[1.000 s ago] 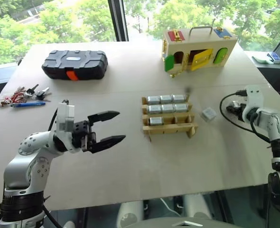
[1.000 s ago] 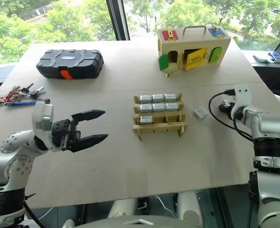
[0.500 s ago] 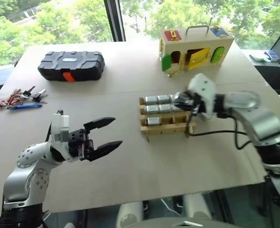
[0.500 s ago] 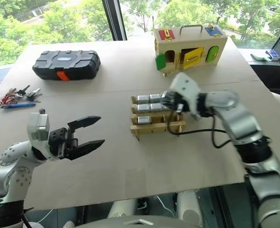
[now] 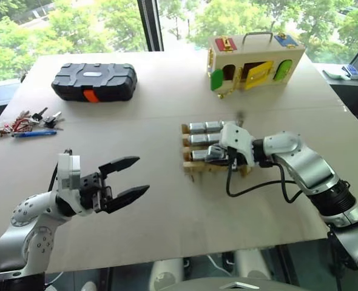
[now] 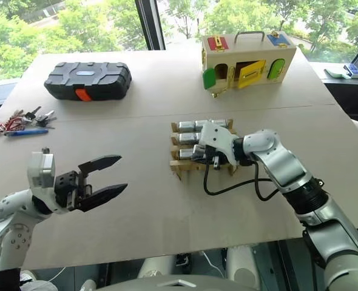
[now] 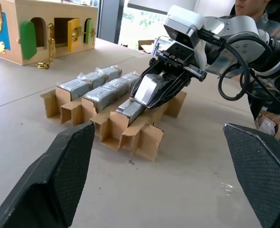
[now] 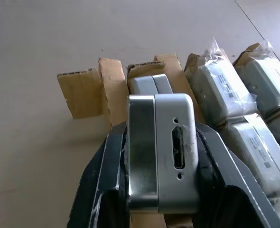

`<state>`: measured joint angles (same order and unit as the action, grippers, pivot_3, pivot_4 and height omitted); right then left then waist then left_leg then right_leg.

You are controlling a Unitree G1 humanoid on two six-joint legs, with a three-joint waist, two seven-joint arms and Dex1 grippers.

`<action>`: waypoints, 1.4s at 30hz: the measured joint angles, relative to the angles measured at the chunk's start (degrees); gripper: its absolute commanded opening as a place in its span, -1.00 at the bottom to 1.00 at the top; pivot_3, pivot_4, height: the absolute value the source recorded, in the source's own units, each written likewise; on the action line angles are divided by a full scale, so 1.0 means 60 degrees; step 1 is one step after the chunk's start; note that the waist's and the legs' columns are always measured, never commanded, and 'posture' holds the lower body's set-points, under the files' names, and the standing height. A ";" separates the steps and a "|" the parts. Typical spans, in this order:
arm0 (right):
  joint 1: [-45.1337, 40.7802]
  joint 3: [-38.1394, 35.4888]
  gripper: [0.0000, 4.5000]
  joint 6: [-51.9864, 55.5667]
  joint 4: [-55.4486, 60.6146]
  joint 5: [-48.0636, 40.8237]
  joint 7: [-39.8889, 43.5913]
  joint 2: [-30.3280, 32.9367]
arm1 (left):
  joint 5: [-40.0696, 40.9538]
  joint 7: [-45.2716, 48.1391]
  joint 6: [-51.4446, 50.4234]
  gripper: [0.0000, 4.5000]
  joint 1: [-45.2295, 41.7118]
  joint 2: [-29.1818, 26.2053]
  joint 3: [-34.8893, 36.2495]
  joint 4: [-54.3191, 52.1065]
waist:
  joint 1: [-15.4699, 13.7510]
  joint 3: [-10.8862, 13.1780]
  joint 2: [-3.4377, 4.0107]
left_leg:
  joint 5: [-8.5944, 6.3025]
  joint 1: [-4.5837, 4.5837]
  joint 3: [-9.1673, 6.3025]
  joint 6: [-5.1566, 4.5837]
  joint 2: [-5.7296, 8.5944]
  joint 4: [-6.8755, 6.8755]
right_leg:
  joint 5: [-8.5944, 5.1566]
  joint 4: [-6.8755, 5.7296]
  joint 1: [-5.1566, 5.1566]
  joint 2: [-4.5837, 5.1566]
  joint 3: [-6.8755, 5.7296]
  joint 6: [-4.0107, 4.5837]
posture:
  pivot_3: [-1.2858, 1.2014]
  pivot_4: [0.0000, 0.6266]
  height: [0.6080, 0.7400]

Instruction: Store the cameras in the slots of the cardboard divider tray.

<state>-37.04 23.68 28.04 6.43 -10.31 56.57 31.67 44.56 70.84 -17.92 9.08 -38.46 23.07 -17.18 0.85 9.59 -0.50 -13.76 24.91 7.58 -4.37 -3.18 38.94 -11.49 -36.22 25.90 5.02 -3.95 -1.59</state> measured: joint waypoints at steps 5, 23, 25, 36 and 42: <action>-0.0082 -0.0020 -0.57 -0.0160 -0.0144 0.0087 0.0244 0.0044 | 0.0116 -0.0158 -0.0034 1.00 0.0058 -0.0001 0.0071 -0.0083 | -0.0007 0.0000 0.0000 | -0.0002 -0.0001 0.0000 -0.0002 0.0000 -0.0003 | 0.0000 0.0001 0.0000 0.0002 0.0000 0.0001 | 0.03 -0.52 1.00; -0.0362 -0.0077 -0.57 -0.1399 -0.1250 0.0558 0.0986 0.0222 | 0.0294 -0.0324 -0.0054 1.00 0.0507 -0.0001 0.0184 -0.0431 | -0.0014 0.0001 0.0002 | -0.0003 0.0001 0.0002 -0.0001 0.0002 -0.0016 | 0.0000 0.0015 0.0002 0.0006 0.0001 0.0001 | 0.03 -0.52 1.00; -0.0432 -0.0053 -0.57 -0.1666 -0.1500 0.0738 0.0990 0.0130 | 0.0293 -0.0324 -0.0053 1.00 0.0510 -0.0001 0.0184 -0.0431 | -0.0014 0.0001 0.0002 | -0.0003 0.0001 0.0002 0.0000 0.0002 -0.0017 | 0.0000 0.0015 0.0002 0.0006 0.0001 0.0001 | 0.03 -0.52 1.00; -0.0628 -0.0070 0.05 -0.2094 -0.1894 0.0970 0.1545 0.0012 | 0.0293 -0.0324 -0.0011 1.00 0.0760 0.0013 0.0185 -0.0488 | -0.0015 0.0001 0.0002 | 0.0004 0.0000 0.0004 0.0011 0.0003 -0.0052 | 0.0001 0.0044 0.0002 0.0008 -0.0001 0.0003 | 0.03 -0.52 1.00; -0.0564 -0.0178 0.97 -0.2103 -0.1736 0.0983 0.1716 0.0024 | 0.0292 -0.0311 0.0061 1.00 0.0723 0.0013 0.0183 -0.0506 | 0.0003 0.0000 0.0001 | 0.0021 -0.0006 0.0007 0.0040 0.0005 -0.0072 | 0.0002 0.0053 0.0004 0.0006 0.0001 0.0003 | 0.03 -0.52 1.00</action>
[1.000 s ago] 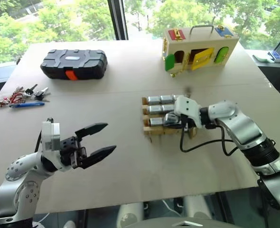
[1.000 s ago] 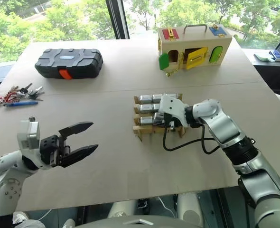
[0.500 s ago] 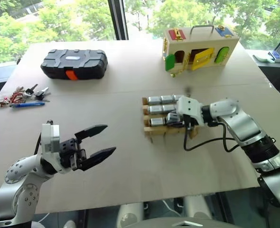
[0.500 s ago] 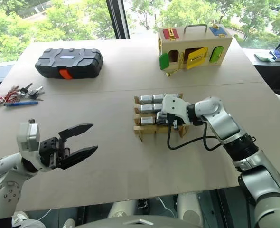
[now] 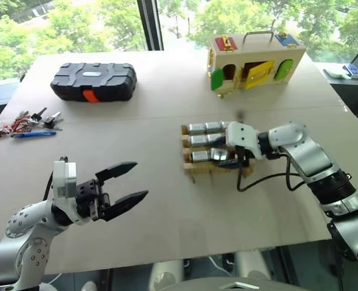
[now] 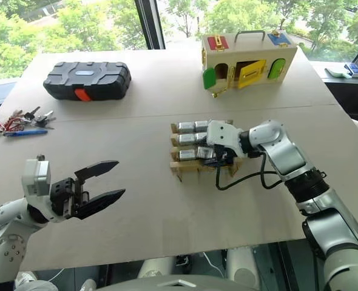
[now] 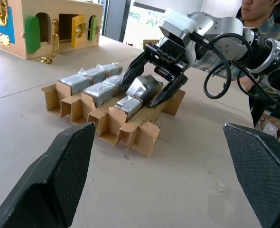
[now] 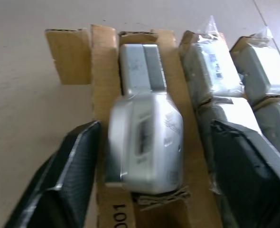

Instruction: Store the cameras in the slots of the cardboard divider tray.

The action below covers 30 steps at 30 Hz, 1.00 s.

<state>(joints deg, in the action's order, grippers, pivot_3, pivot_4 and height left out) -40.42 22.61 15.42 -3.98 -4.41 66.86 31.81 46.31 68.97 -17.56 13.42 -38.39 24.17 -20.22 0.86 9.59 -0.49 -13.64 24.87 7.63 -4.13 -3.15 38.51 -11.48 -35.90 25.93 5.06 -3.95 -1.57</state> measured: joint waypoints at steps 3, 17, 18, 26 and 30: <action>0.0116 -0.0243 0.97 0.0554 0.0443 -0.0198 -0.0133 0.0053 | -0.0002 0.0012 0.0051 1.00 -0.0127 0.0004 -0.0023 0.0010 | -0.0013 0.0002 0.0003 | -0.0005 0.0000 -0.0003 -0.0010 -0.0001 -0.0001 | 0.0002 -0.0003 0.0002 0.0000 -0.0001 0.0002 | 0.03 -0.52 1.00; 0.1159 -0.0844 0.97 0.1135 0.2492 0.0001 -0.1031 0.0820 | -0.0024 0.0339 0.0068 1.00 -0.0816 -0.0039 -0.0456 0.0526 | 0.0000 0.0001 0.0002 | -0.0005 0.0000 0.0001 -0.0011 -0.0002 -0.0016 | 0.0000 0.0001 0.0003 -0.0009 0.0000 0.0001 | 0.03 -0.52 1.00; 0.1159 -0.0769 0.97 0.1133 0.2491 0.0051 -0.1121 0.0714 | -0.0025 0.0372 0.0068 1.00 -0.0863 -0.0051 -0.0466 0.0545 | -0.0002 0.0001 0.0002 | -0.0004 0.0001 0.0001 -0.0011 -0.0002 -0.0016 | 0.0001 0.0001 0.0003 -0.0010 0.0000 0.0001 | 0.03 -0.52 1.00; 0.1166 -0.0535 0.73 0.0916 0.2358 0.0378 -0.1272 0.0621 | -0.0028 0.0581 0.0069 1.00 -0.0789 -0.0122 -0.0461 0.0571 | -0.0014 0.0002 0.0001 | 0.0008 0.0002 0.0004 0.0008 0.0002 -0.0016 | 0.0000 0.0002 0.0001 -0.0010 0.0000 0.0000 | 0.03 -0.52 1.00; 0.1217 -0.0527 0.62 0.0885 0.2327 0.0412 -0.1240 0.0632 | -0.0123 0.0727 0.0097 1.00 -0.0597 -0.0148 -0.0456 0.0572 | -0.0013 0.0002 0.0001 | 0.0004 0.0001 0.0001 0.0002 -0.0003 -0.0016 | 0.0000 0.0001 0.0003 -0.0014 -0.0002 0.0000 | 0.03 -0.52 1.00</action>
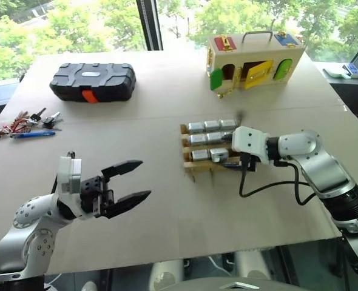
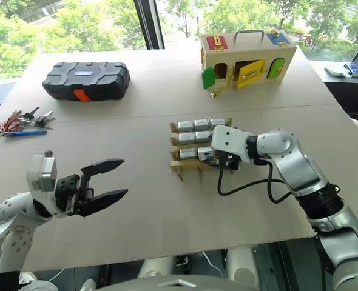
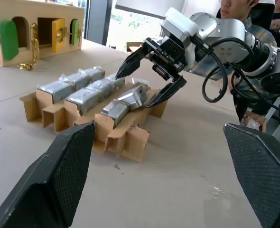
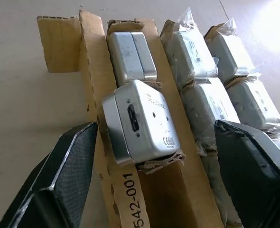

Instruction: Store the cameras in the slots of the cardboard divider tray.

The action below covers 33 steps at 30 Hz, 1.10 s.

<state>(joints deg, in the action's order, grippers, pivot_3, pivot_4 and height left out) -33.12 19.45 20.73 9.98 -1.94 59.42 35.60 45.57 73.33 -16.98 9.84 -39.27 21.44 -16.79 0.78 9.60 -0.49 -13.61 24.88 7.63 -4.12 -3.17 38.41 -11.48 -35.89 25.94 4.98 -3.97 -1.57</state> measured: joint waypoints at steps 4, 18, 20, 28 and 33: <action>0.0006 0.0013 0.04 -0.0119 -0.0125 0.0023 0.0049 0.0000 | -0.0068 0.0053 0.0011 1.00 0.0033 -0.0039 0.0031 0.0000 | 0.0001 0.0000 0.0000 | -0.0004 0.0000 0.0000 -0.0006 0.0000 0.0000 | 0.0000 0.0000 0.0000 0.0002 0.0000 0.0000 | 0.03 -0.52 1.00; -0.0197 0.0069 -0.62 -0.0343 -0.0192 -0.0036 0.0477 0.0084 | -0.0069 0.0046 0.0012 1.00 0.0051 -0.0054 0.0067 0.0000 | -0.0004 -0.0003 -0.0005 | -0.0004 -0.0009 0.0000 -0.0007 -0.0001 0.0000 | 0.0001 0.0000 -0.0002 0.0003 0.0000 0.0001 | 0.03 -0.52 1.00; -0.0423 0.0195 -0.62 -0.0518 -0.0345 0.0018 0.0769 0.0235 | -0.0069 0.0040 0.0011 1.00 0.0045 -0.0053 0.0066 -0.0001 | -0.0005 -0.0003 -0.0005 | -0.0005 -0.0009 -0.0001 -0.0008 0.0001 0.0000 | 0.0000 0.0001 -0.0003 0.0004 0.0000 0.0001 | 0.03 -0.52 1.00; -0.1012 0.0467 -0.62 -0.1390 -0.1165 0.0230 0.1601 0.0382 | -0.0067 0.0000 0.0012 1.00 0.0273 -0.0010 0.0085 -0.0078 | -0.0029 -0.0004 -0.0007 | -0.0002 -0.0009 -0.0002 -0.0005 0.0004 0.0001 | 0.0000 0.0002 -0.0007 0.0006 -0.0003 0.0001 | 0.03 -0.52 1.00; -0.1434 0.0495 -0.62 -0.1207 -0.1708 0.0056 0.2139 0.0233 | -0.0064 -0.0154 0.0023 1.00 0.0593 0.0065 0.0115 -0.0276 | -0.0026 -0.0004 -0.0007 | -0.0003 -0.0010 -0.0003 -0.0006 0.0005 0.0001 | 0.0001 0.0003 -0.0008 0.0010 -0.0004 0.0002 | 0.03 -0.52 1.00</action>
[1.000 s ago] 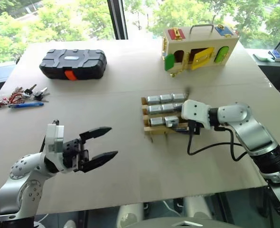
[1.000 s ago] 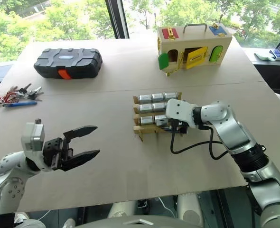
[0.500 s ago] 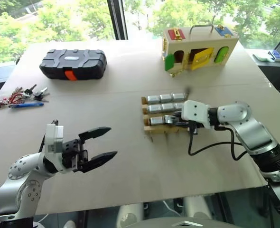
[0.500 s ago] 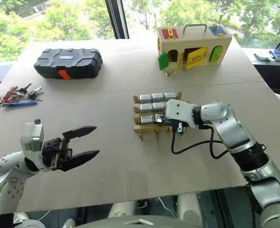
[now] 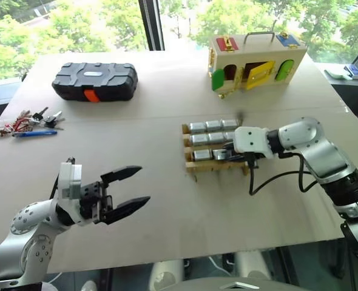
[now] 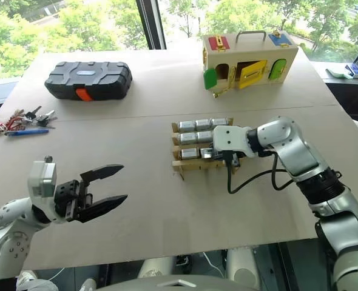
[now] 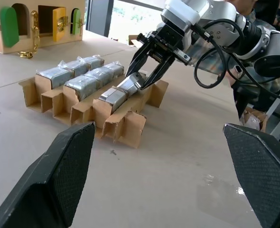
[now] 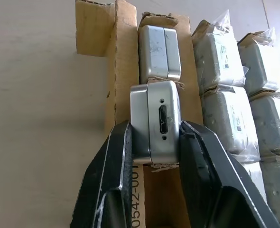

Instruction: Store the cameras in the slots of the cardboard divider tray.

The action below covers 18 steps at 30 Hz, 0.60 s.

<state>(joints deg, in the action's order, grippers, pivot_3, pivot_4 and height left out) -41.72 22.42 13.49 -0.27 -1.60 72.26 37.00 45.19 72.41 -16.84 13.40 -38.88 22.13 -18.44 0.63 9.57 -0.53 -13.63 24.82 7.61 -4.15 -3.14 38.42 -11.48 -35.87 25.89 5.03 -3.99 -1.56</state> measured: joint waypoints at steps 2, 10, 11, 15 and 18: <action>-0.0127 0.0018 -0.62 0.0185 -0.0094 -0.0062 0.0161 -0.0038 | 0.0003 -0.0025 0.0021 1.00 0.0080 0.0029 0.0020 -0.0081 | -0.0002 0.0000 0.0000 | -0.0001 0.0000 -0.0003 -0.0002 0.0000 -0.0001 | 0.0000 0.0000 0.0000 0.0002 -0.0002 0.0000 | 0.03 -0.52 1.00; -0.0430 0.0102 -0.62 0.1220 -0.0129 -0.0335 0.0863 -0.0054 | 0.0007 -0.0159 0.0084 1.00 0.0297 0.0084 0.0059 -0.0218 | 0.0019 0.0001 0.0001 | -0.0005 0.0001 -0.0006 -0.0006 -0.0003 -0.0002 | 0.0001 0.0000 0.0004 0.0004 -0.0004 0.0002 | 0.03 -0.52 1.00; -0.0460 0.0126 -0.62 0.1250 -0.0148 -0.0329 0.0878 -0.0055 | 0.0007 -0.0168 0.0089 1.00 0.0300 0.0085 0.0059 -0.0218 | 0.0020 0.0001 0.0001 | -0.0005 0.0001 -0.0006 -0.0006 -0.0003 -0.0002 | 0.0001 -0.0001 0.0004 0.0005 -0.0004 0.0002 | 0.03 -0.52 1.00; -0.0662 0.0217 -0.62 0.1288 -0.0515 -0.0268 0.0966 -0.0199 | 0.0009 -0.0211 0.0145 1.00 0.0299 0.0088 0.0059 -0.0219 | 0.0034 -0.0001 0.0000 | -0.0005 -0.0001 -0.0005 -0.0007 -0.0003 -0.0002 | 0.0001 -0.0001 0.0003 0.0005 -0.0003 0.0002 | 0.03 -0.52 1.00; -0.0704 0.0220 -0.62 0.1273 -0.0641 -0.0261 0.0974 -0.0286 | 0.0012 -0.0216 0.0148 1.00 0.0301 0.0088 0.0059 -0.0219 | 0.0040 -0.0003 -0.0001 | -0.0005 -0.0005 -0.0005 -0.0006 -0.0005 -0.0002 | 0.0001 -0.0003 0.0003 0.0003 -0.0002 0.0003 | 0.03 -0.52 1.00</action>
<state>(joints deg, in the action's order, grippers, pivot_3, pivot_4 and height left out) -45.94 23.74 21.13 -4.12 -3.17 78.10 35.28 45.26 71.12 -15.95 15.21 -38.35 22.48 -19.76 0.87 9.56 -0.53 -13.66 24.79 7.58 -4.19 -3.17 38.41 -11.47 -35.89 25.91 5.05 -4.00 -1.55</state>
